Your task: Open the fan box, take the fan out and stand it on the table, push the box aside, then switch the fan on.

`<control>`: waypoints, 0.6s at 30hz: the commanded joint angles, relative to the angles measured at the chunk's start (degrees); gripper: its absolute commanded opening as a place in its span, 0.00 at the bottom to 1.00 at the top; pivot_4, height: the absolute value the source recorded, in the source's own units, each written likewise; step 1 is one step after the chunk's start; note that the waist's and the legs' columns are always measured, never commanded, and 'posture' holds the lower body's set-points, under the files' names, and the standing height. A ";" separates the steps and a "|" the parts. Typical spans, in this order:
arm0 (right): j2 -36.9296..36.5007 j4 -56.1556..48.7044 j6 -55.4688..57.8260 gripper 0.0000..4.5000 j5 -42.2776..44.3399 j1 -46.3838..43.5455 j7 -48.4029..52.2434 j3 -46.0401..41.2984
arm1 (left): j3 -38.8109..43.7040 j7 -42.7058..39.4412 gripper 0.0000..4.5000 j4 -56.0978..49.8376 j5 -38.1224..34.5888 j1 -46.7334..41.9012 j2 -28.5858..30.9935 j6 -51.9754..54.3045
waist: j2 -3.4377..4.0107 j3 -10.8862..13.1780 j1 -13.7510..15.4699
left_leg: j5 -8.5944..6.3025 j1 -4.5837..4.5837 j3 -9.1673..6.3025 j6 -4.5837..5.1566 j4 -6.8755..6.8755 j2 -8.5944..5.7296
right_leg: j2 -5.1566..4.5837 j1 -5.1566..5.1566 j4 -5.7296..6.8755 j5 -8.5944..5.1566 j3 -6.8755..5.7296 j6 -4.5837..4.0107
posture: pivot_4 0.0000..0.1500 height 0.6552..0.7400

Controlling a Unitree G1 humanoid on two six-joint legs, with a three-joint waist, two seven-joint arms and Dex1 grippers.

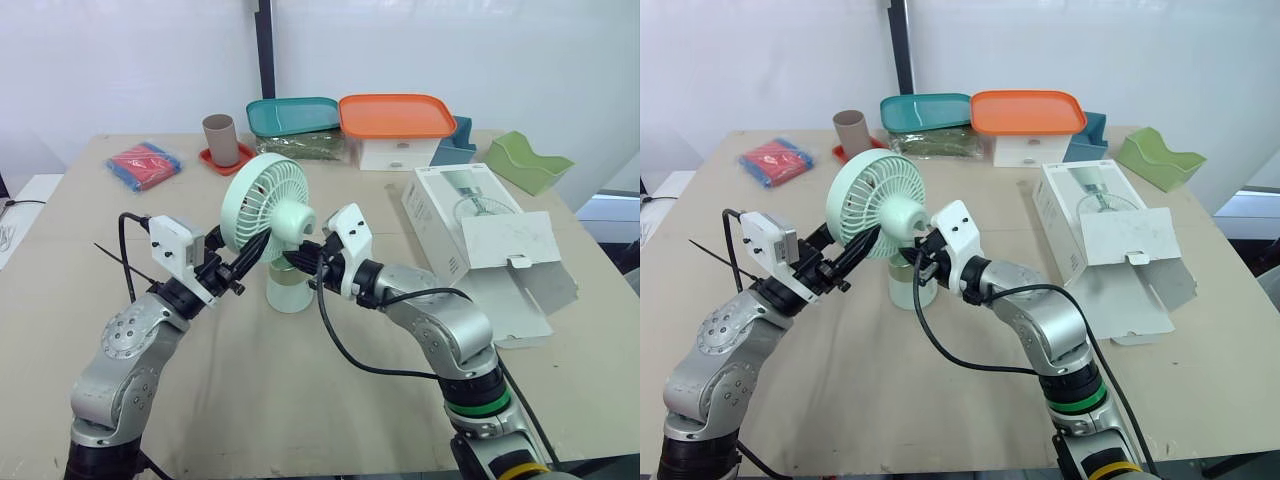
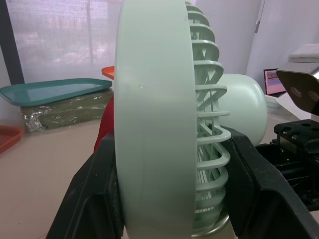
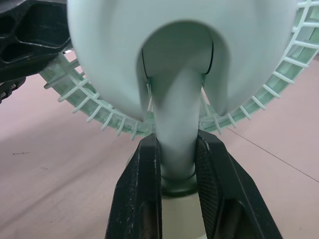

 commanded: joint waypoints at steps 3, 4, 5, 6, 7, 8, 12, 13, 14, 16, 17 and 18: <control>0.22 -0.33 -1.02 0.07 0.18 -0.99 1.11 0.55 | 0.46 -0.99 0.81 -1.78 -3.32 -0.27 0.98 1.84 | 0.00 0.00 -0.07 | 0.00 0.00 0.00 0.00 0.00 0.01 | 0.01 0.00 0.00 0.00 0.00 0.00 | 1.00 1.00; 0.20 -0.28 -1.11 0.07 0.11 -1.01 1.14 0.57 | 0.48 -1.24 0.90 -1.82 -3.30 -0.33 1.31 1.85 | 0.00 0.00 -0.10 | 0.00 0.00 0.00 0.00 0.00 0.01 | 0.02 -0.01 0.00 0.00 0.00 0.00 | 1.00 1.00; 0.17 -0.20 -1.21 0.07 0.06 -1.05 1.18 0.57 | 0.51 -1.60 0.97 -1.81 -3.22 -0.44 1.72 1.83 | 0.00 0.00 -0.13 | 0.00 0.00 0.01 0.00 0.00 0.01 | 0.03 -0.02 0.00 0.00 0.00 0.00 | 1.00 1.00; 0.14 -0.15 -1.33 0.07 0.00 -1.06 1.20 0.58 | 0.68 -1.98 0.97 -1.83 -3.27 -0.52 2.10 1.89 | 0.00 0.00 -0.15 | 0.00 0.00 0.00 0.00 -0.01 0.01 | 0.03 -0.02 0.00 0.00 0.00 0.00 | 1.00 1.00; 0.12 -0.14 -1.43 0.07 -0.03 -1.04 1.22 0.60 | 0.90 -2.25 0.97 -1.83 -3.41 -0.55 2.45 1.95 | 0.01 0.00 -0.15 | 0.00 0.00 0.00 0.00 -0.01 0.02 | 0.04 -0.02 0.00 0.00 0.00 0.00 | 1.00 1.00; 0.07 -0.03 -1.59 0.07 -0.07 -1.07 1.28 0.63 | 1.13 -2.46 0.97 -1.70 -3.61 -0.60 2.82 1.96 | 0.01 0.01 -0.15 | 0.00 0.00 0.00 0.00 -0.02 0.02 | 0.04 -0.03 0.00 0.00 0.01 0.00 | 1.00 1.00; -0.19 0.18 -2.14 0.07 -0.24 -0.96 1.60 0.62 | 2.97 -4.06 0.97 -1.53 -4.73 0.05 4.98 2.07 | 0.01 0.01 -0.20 | 0.00 0.00 0.01 0.00 -0.04 0.03 | 0.04 -0.03 -0.01 -0.01 0.01 0.00 | 1.00 1.00; -0.37 0.21 -2.44 0.07 -0.21 -0.85 1.94 0.49 | 3.94 -4.76 0.97 -1.62 -5.55 0.58 5.86 2.20 | 0.01 0.01 -0.24 | 0.00 0.00 0.01 0.00 -0.04 0.03 | 0.05 -0.05 -0.01 -0.01 0.01 -0.01 | 1.00 1.00; -0.50 0.23 -2.66 0.07 -0.20 -0.76 2.18 0.41 | 4.61 -5.23 0.97 -1.68 -6.14 0.94 6.46 2.30 | 0.01 0.01 -0.34 | 0.00 0.00 0.01 0.00 -0.05 0.04 | 0.06 -0.05 -0.01 -0.01 0.01 -0.01 | 1.00 1.00; -1.49 0.46 -4.33 0.07 -0.45 -0.62 3.73 0.57 | 6.29 -6.45 0.97 -1.96 -8.00 1.98 7.74 2.65 | 0.02 0.01 -0.59 | 0.00 0.00 0.01 0.00 -0.06 0.04 | 0.05 -0.05 -0.01 -0.01 0.01 -0.02 | 1.00 1.00; -2.21 0.78 -5.41 0.07 -0.43 -0.44 4.88 0.41 | 7.45 -7.22 0.97 -2.19 -9.19 2.77 8.60 2.98 | 0.02 0.01 -0.68 | 0.00 0.00 0.01 0.00 -0.07 0.04 | 0.05 -0.05 -0.01 -0.02 0.01 -0.02 | 1.00 1.00; -2.94 1.30 -6.29 0.07 -0.37 -0.26 5.80 -0.08 | 8.85 -7.94 0.97 -2.44 -10.62 3.82 9.61 3.52 | 0.02 0.01 -0.76 | 0.00 -0.01 0.00 0.00 -0.07 0.04 | 0.04 -0.05 -0.02 -0.02 0.00 0.00 | 1.00 1.00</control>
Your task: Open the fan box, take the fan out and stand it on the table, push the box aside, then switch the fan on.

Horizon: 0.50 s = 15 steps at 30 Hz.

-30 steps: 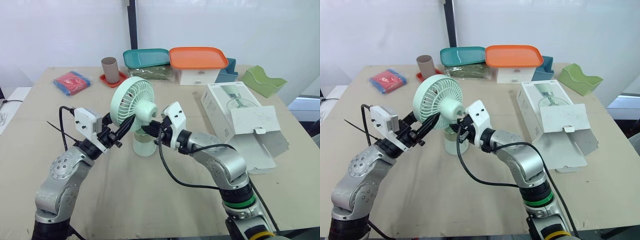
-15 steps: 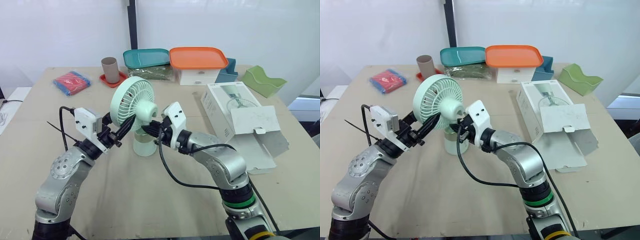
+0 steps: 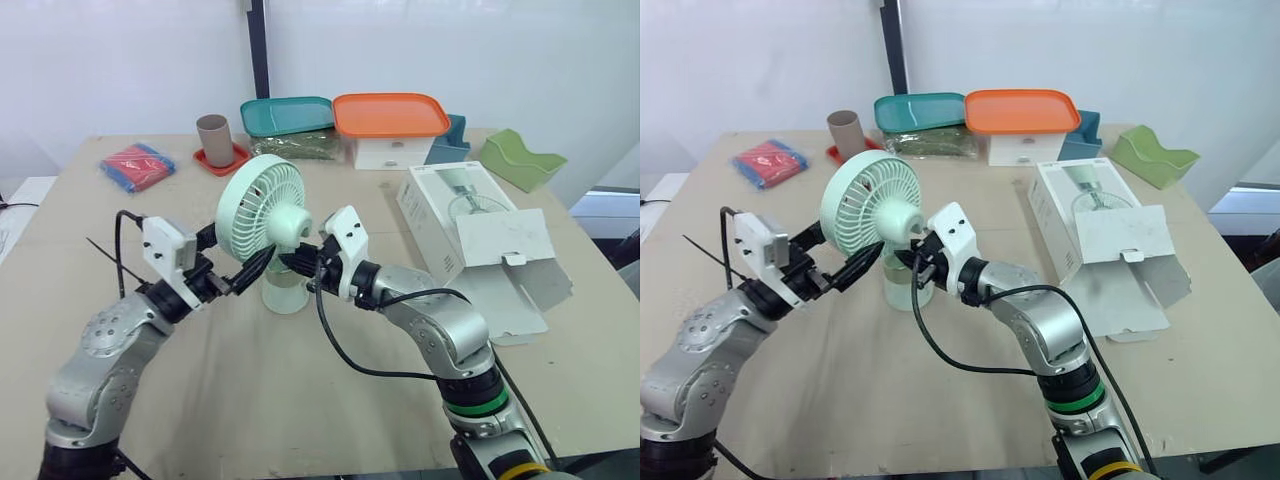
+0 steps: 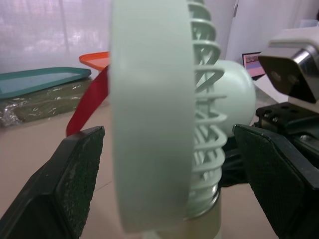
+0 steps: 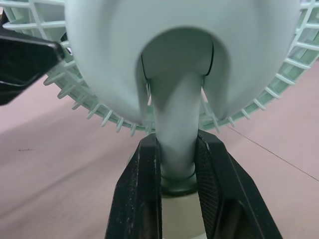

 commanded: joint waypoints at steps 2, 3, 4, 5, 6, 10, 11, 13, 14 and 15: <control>-2.80 1.20 -5.21 0.07 0.46 0.03 4.54 -2.14 | 6.37 -3.58 0.97 -2.77 -6.22 3.90 4.46 2.07 | 0.00 0.01 -0.10 | 0.00 -0.01 -0.01 0.01 -0.01 0.00 | -0.01 0.00 -0.02 -0.01 -0.01 0.01 | 1.00 1.00; -3.44 1.87 -6.06 0.07 0.56 0.12 5.40 -2.61 | 7.20 -4.89 0.97 -3.04 -7.45 5.10 6.09 3.09 | 0.00 0.01 -0.15 | -0.01 -0.02 0.00 0.01 -0.02 0.00 | 0.00 -0.01 -0.02 -0.01 -0.01 0.01 | 1.00 1.00; -4.28 2.71 -7.10 0.07 0.24 0.13 6.20 -2.83 | 8.08 -6.49 0.97 -3.34 -8.97 6.32 7.94 4.20 | 0.00 0.01 -0.15 | -0.01 -0.03 -0.02 0.02 -0.02 0.01 | -0.01 -0.01 -0.05 -0.02 -0.02 0.01 | 1.00 1.00; -5.03 3.46 -8.20 0.07 0.05 0.12 7.11 -3.01 | 9.10 -7.37 0.97 -3.54 -11.07 7.19 9.31 5.45 | 0.01 0.02 -0.14 | -0.01 -0.03 -0.02 0.02 -0.03 0.00 | -0.02 -0.01 -0.05 -0.02 -0.02 0.01 | 1.00 1.00; -5.66 4.14 -9.08 0.07 0.04 0.05 8.00 -3.22 | 9.91 -7.92 0.97 -3.65 -12.57 7.76 10.35 6.33 | 0.01 0.02 -0.11 | -0.01 -0.04 -0.03 0.02 -0.03 -0.01 | -0.02 -0.01 -0.05 -0.03 -0.04 0.01 | 1.00 1.00; -6.74 6.79 -12.69 0.07 1.90 -0.57 12.23 -4.66 | 10.60 -11.51 0.97 -3.39 -13.28 10.94 14.61 7.89 | 0.03 0.03 -0.02 | -0.01 -0.03 -0.05 0.02 -0.03 -0.01 | -0.04 0.03 -0.06 -0.04 -0.08 0.02 | 1.00 1.00; -6.78 7.34 -13.68 0.07 2.76 -0.68 13.64 -5.05 | 10.38 -11.99 0.97 -2.88 -12.11 11.48 15.08 7.18 | 0.06 0.05 -0.03 | -0.01 -0.03 -0.04 0.02 -0.03 -0.01 | -0.04 0.03 -0.07 -0.04 -0.07 0.02 | 1.00 1.00; -7.08 8.10 -15.53 0.07 4.46 -0.72 17.01 -5.55 | 10.01 -11.92 0.97 -1.52 -9.69 11.57 15.06 5.40 | 0.07 0.06 0.00 | -0.01 -0.04 -0.04 0.02 -0.04 -0.01 | -0.03 0.01 -0.07 -0.05 -0.08 0.01 | 1.00 1.00; -7.55 8.08 -16.42 0.07 5.66 -0.61 19.51 -5.78 | 9.95 -11.52 0.97 -0.78 -8.48 11.19 14.66 4.46 | 0.06 0.06 0.01 | -0.01 -0.05 -0.05 0.02 -0.04 -0.01 | -0.03 0.01 -0.07 -0.06 -0.08 0.00 | 1.00 1.00; -7.89 8.08 -17.03 0.07 6.42 -0.52 21.23 -5.93 | 9.92 -11.28 0.97 -0.31 -7.73 10.93 14.34 3.87 | 0.07 0.07 0.01 | -0.01 -0.07 -0.05 0.02 -0.04 0.00 | -0.02 -0.01 -0.08 -0.05 -0.08 -0.01 | 1.00 1.00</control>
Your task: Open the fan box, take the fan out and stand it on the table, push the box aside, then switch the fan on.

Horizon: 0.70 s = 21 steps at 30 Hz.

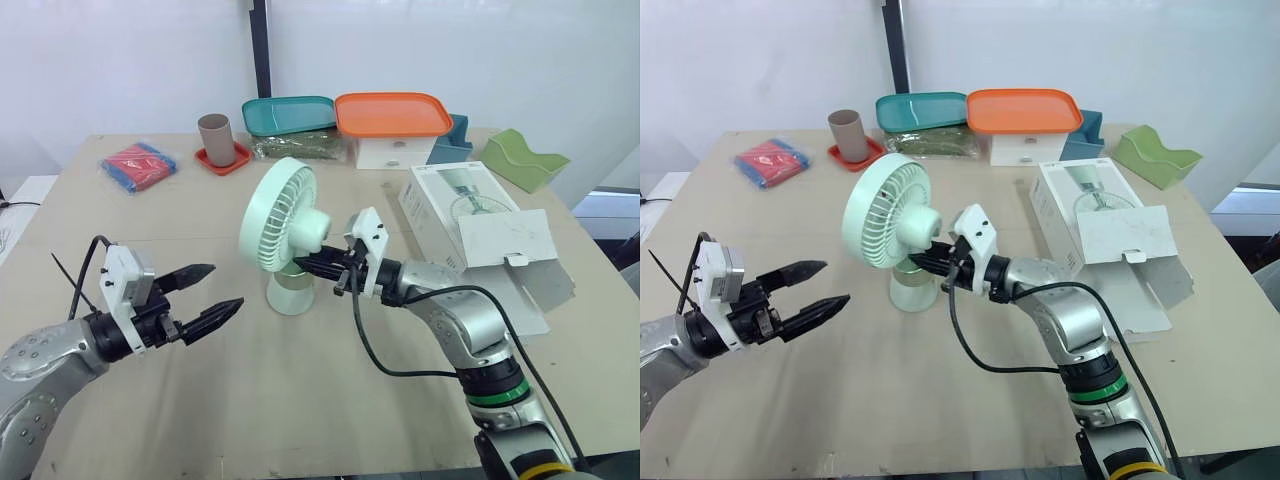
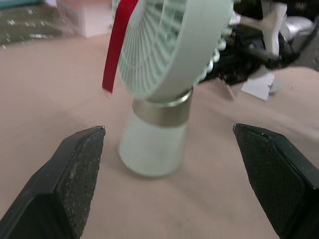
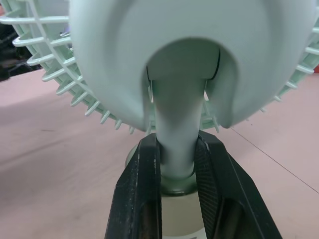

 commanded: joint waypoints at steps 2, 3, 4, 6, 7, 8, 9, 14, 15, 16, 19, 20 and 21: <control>-1.99 -1.70 -3.87 0.07 5.35 -0.66 9.14 -3.23 | 0.08 0.40 0.97 1.74 4.14 -1.42 -0.62 -3.90 | 0.00 0.02 -0.03 | 0.00 -0.02 0.01 0.00 -0.01 0.00 | 0.00 -0.02 -0.01 0.00 0.00 -0.01 | 1.00 1.00; -2.68 -1.82 -3.93 0.07 5.94 -0.59 10.83 -3.33 | -0.10 0.22 0.97 1.94 4.33 -1.34 -0.57 -3.76 | 0.00 0.02 -0.04 | 0.00 -0.02 0.00 0.01 -0.01 0.01 | 0.01 -0.03 -0.01 0.00 0.00 -0.01 | 1.00 1.00; -3.76 -2.04 -4.01 0.07 6.57 -0.51 13.25 -3.22 | -0.44 -0.29 0.97 1.86 4.89 -0.90 -0.42 -3.99 | 0.01 0.02 -0.05 | -0.01 -0.05 0.00 0.01 -0.01 0.02 | 0.01 -0.05 -0.02 0.00 0.00 -0.02 | 1.00 1.00; -5.63 -2.01 -4.28 0.07 7.41 -0.53 17.58 -2.69 | -1.13 -1.07 0.97 1.86 5.53 -0.54 -0.42 -4.23 | 0.01 0.02 -0.07 | -0.02 -0.04 0.01 0.04 -0.03 0.02 | 0.00 -0.05 -0.02 -0.01 0.00 -0.02 | 1.00 1.00; -6.30 -1.98 -4.23 0.07 7.81 -0.56 19.18 -2.46 | -1.56 -1.44 0.97 1.77 5.92 -0.43 -0.40 -4.44 | 0.01 0.03 -0.07 | -0.03 -0.04 0.01 0.05 -0.03 0.02 | 0.01 -0.05 -0.03 -0.01 0.00 -0.02 | 1.00 1.00; -6.63 -1.82 -4.20 0.07 8.13 -0.63 20.33 -2.30 | -2.03 -1.72 0.97 1.79 6.23 -0.49 -0.36 -4.65 | 0.01 0.03 -0.07 | -0.04 -0.05 0.01 0.05 -0.03 0.02 | 0.00 -0.05 -0.04 -0.01 0.00 -0.02 | 1.00 1.00; -6.89 -1.87 -3.87 0.07 8.71 -0.57 21.59 -2.16 | -2.58 -1.94 0.97 1.66 6.31 -0.52 -0.41 -4.67 | 0.01 0.03 -0.10 | -0.04 -0.05 0.01 0.05 -0.03 0.03 | 0.01 -0.05 -0.04 -0.01 0.00 -0.02 | 1.00 1.00; -7.68 -1.70 -4.28 0.07 8.43 0.11 26.23 -0.63 | -5.24 -3.31 0.97 1.21 7.18 -0.67 -0.44 -5.00 | 0.01 0.03 -0.18 | -0.04 -0.04 0.02 0.05 -0.03 0.06 | 0.03 -0.05 -0.04 0.00 0.00 -0.04 | 1.00 1.00; -7.67 -1.57 -4.67 0.07 8.12 0.26 26.67 -0.38 | -5.60 -3.57 0.97 1.17 7.03 -0.69 -0.39 -4.81 | 0.01 0.03 -0.18 | -0.04 -0.04 0.02 0.05 -0.03 0.06 | 0.03 -0.05 -0.04 0.00 0.00 -0.03 | 1.00 1.00; -7.82 -1.73 -5.12 0.07 7.80 0.72 27.18 0.05 | -6.71 -4.56 0.97 1.17 7.17 -0.03 0.35 -4.09 | 0.01 0.03 -0.18 | -0.04 -0.04 0.02 0.05 -0.03 0.06 | 0.03 -0.05 -0.04 0.00 0.00 -0.03 | 1.00 1.00; -8.04 -2.10 -5.94 0.07 7.09 1.78 27.76 0.87 | -9.86 -5.82 0.97 2.75 11.51 0.25 1.48 -5.86 | 0.01 0.03 -0.17 | -0.04 -0.04 0.02 0.04 -0.03 0.06 | 0.03 -0.05 -0.04 0.00 -0.01 -0.03 | 1.00 1.00; -8.01 -2.11 -6.18 0.07 6.86 1.94 27.79 0.96 | -10.07 -5.74 0.97 3.11 11.93 -0.08 1.18 -6.24 | 0.01 0.03 -0.16 | -0.04 -0.05 0.02 0.04 -0.03 0.05 | 0.02 -0.05 -0.04 0.00 -0.01 -0.03 | 1.00 1.00; -7.93 -2.12 -6.16 0.07 6.81 2.09 27.64 0.97 | -10.10 -5.44 0.97 3.37 11.93 -0.51 0.68 -6.26 | 0.01 0.03 -0.18 | -0.04 -0.05 0.01 0.04 -0.03 0.05 | 0.02 -0.05 -0.04 0.00 -0.01 -0.03 | 1.00 1.00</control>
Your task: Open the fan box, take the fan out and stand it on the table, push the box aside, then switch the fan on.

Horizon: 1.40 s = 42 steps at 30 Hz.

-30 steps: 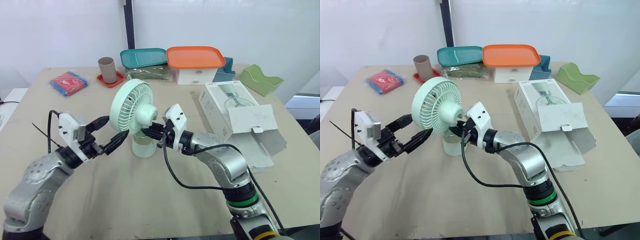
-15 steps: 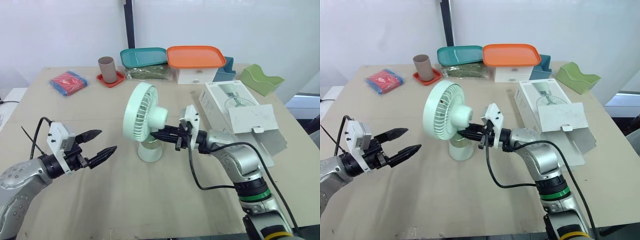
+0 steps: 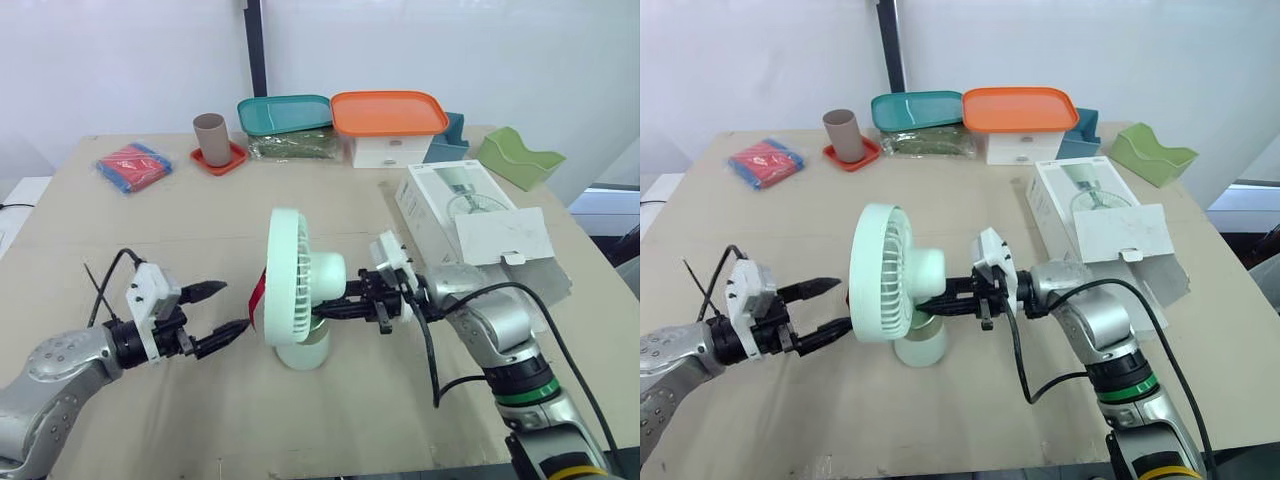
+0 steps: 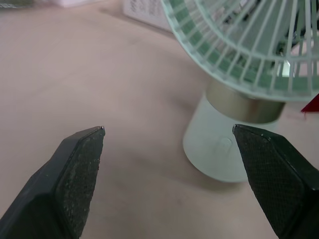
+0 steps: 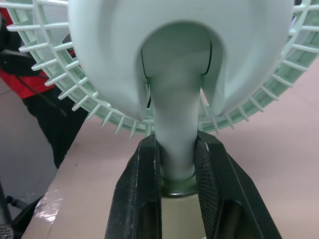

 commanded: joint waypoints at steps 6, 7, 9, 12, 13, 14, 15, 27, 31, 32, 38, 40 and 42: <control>0.72 -2.44 -2.08 0.07 0.02 0.98 -1.25 -0.81 | -3.15 -1.16 0.72 0.65 3.14 -1.83 -1.85 -3.17 | -0.01 -0.01 -0.01 | 0.00 0.02 0.00 -0.01 0.01 0.03 | 0.02 0.01 0.00 0.01 0.00 -0.01 | 1.00 1.00; 0.76 -2.52 -2.19 0.07 -0.07 1.12 -1.46 -0.76 | -4.01 -1.53 0.62 0.74 3.82 -1.77 -1.84 -3.50 | 0.00 -0.01 -0.01 | 0.00 0.02 0.00 -0.01 0.00 0.03 | 0.02 0.01 0.00 0.01 0.00 -0.01 | 1.00 1.00; 0.66 -2.79 -2.53 0.07 -0.31 1.35 -1.62 -0.45 | -5.40 -1.74 0.48 1.19 5.08 -2.04 -2.07 -4.14 | -0.01 -0.01 -0.01 | 0.00 0.02 0.00 -0.01 0.00 0.03 | 0.02 0.01 0.00 0.01 0.00 -0.01 | 1.00 1.00; 0.67 -3.33 -2.48 0.07 -0.34 1.52 -1.87 -0.16 | -6.20 -1.71 0.24 1.55 5.43 -2.38 -2.50 -4.17 | -0.01 -0.01 -0.01 | 0.00 0.04 0.00 -0.01 0.01 0.04 | 0.03 0.03 0.00 0.01 0.00 -0.02 | 1.00 1.00; 0.66 -3.48 -2.49 0.07 -0.42 1.58 -1.90 -0.06 | -6.45 -1.90 0.16 1.55 5.50 -2.39 -2.56 -4.04 | -0.01 -0.01 -0.01 | 0.00 0.05 0.00 -0.01 0.01 0.04 | 0.04 0.04 0.00 0.01 0.00 -0.02 | 1.00 1.00; 0.58 -3.59 -2.76 0.07 -0.69 1.67 -1.85 0.11 | -6.86 -2.03 0.09 1.69 5.73 -2.46 -2.63 -4.01 | -0.01 -0.01 -0.02 | 0.00 0.06 0.01 -0.01 0.01 0.05 | 0.04 0.04 0.00 0.02 0.01 -0.02 | 1.00 1.00; 0.52 -3.75 -2.97 0.07 -0.94 1.74 -1.88 0.25 | -7.17 -2.11 0.02 1.81 5.99 -2.50 -2.65 -4.08 | -0.01 -0.01 -0.02 | 0.00 0.06 0.01 -0.01 0.01 0.05 | 0.05 0.04 0.00 0.02 0.00 -0.03 | 1.00 1.00; 2.64 -3.33 -4.13 0.07 -2.21 0.92 -5.65 -0.17 | -8.16 -2.42 0.00 2.85 6.72 -3.81 -3.80 -3.93 | -0.01 -0.01 -0.02 | 0.01 0.06 0.01 -0.02 0.01 0.08 | 0.08 0.03 0.01 0.03 0.00 -0.05 | 1.00 1.00; 2.79 -2.73 -4.96 0.07 -3.10 1.82 -6.14 -0.11 | -8.52 -2.87 0.00 3.38 7.14 -4.53 -3.72 -4.26 | -0.01 -0.01 -0.03 | 0.01 0.06 0.01 -0.02 0.02 0.08 | 0.08 0.03 0.01 0.04 0.01 -0.06 | 1.00 1.00; 2.81 -2.74 -5.11 0.07 -3.22 2.16 -6.24 -0.07 | -8.53 -3.04 0.00 3.35 7.11 -4.62 -3.58 -4.20 | -0.01 -0.01 -0.03 | 0.01 0.08 0.01 -0.01 0.02 0.09 | 0.09 0.03 0.02 0.04 0.00 -0.06 | 1.00 1.00; 2.74 -2.91 -5.47 0.07 -3.31 3.55 -6.54 0.09 | -8.16 -3.26 0.00 2.63 6.99 -3.76 -3.13 -3.78 | -0.01 -0.02 -0.04 | 0.01 0.14 0.03 -0.02 0.02 0.09 | 0.10 0.08 0.03 0.05 0.01 -0.07 | 1.00 1.00; 2.83 -2.86 -5.43 0.07 -3.20 3.59 -6.79 0.10 | -7.98 -3.11 0.00 2.48 6.94 -3.53 -3.17 -3.69 | -0.01 -0.02 -0.04 | 0.01 0.14 0.03 -0.02 0.02 0.11 | 0.10 0.08 0.03 0.05 0.01 -0.07 | 1.00 1.00; 2.82 -2.68 -5.72 0.07 -3.37 3.62 -6.85 0.26 | -7.68 -2.69 0.00 2.32 6.61 -3.31 -3.48 -3.45 | -0.01 -0.02 -0.04 | 0.01 0.15 0.03 -0.01 0.02 0.11 | 0.10 0.09 0.03 0.05 0.01 -0.07 | 1.00 1.00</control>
